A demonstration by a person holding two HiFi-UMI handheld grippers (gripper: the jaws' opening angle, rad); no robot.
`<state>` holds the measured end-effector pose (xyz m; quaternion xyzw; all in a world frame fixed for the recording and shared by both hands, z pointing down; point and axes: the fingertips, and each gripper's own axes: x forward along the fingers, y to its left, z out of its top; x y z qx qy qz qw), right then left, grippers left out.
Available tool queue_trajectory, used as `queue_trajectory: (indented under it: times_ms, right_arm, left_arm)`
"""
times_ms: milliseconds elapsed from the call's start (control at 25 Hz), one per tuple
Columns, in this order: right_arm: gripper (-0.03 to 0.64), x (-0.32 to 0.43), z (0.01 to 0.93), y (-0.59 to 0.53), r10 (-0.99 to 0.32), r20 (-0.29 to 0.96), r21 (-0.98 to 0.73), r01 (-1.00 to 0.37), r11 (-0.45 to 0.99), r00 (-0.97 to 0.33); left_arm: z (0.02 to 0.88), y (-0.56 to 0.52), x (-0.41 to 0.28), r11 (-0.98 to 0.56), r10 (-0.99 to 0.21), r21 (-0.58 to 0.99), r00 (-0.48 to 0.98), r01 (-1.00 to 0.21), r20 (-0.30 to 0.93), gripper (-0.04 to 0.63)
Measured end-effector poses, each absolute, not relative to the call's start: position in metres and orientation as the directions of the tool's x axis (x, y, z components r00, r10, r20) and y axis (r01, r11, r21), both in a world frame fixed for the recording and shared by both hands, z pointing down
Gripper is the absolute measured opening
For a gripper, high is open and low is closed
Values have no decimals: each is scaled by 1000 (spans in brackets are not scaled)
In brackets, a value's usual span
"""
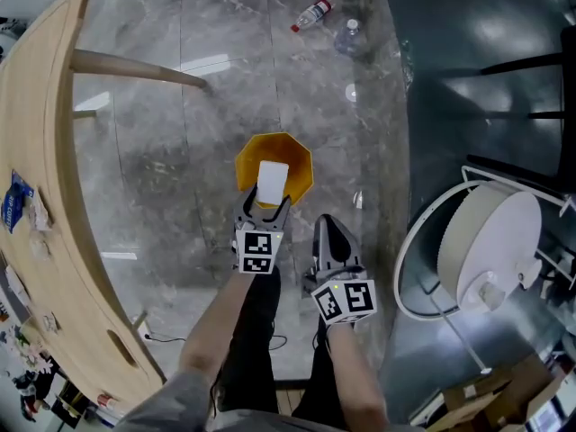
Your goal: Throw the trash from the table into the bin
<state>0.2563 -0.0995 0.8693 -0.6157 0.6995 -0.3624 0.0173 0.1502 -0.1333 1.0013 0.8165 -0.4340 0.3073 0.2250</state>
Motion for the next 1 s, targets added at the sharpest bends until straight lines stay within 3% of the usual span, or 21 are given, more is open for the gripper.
queue_trajectory:
  times_ms: [240,1000]
  right_arm:
    - [5,267,877,-93,-873,435,-533,-844,-52,-221]
    - [5,275,855,-71,-876,430,-532,-845,-50,-218]
  left_arm:
    - [1030,-125,153,-512,-518,131,427,-849,741,328]
    - [984,-121,147,-479,-582,114,412,-870,701,331]
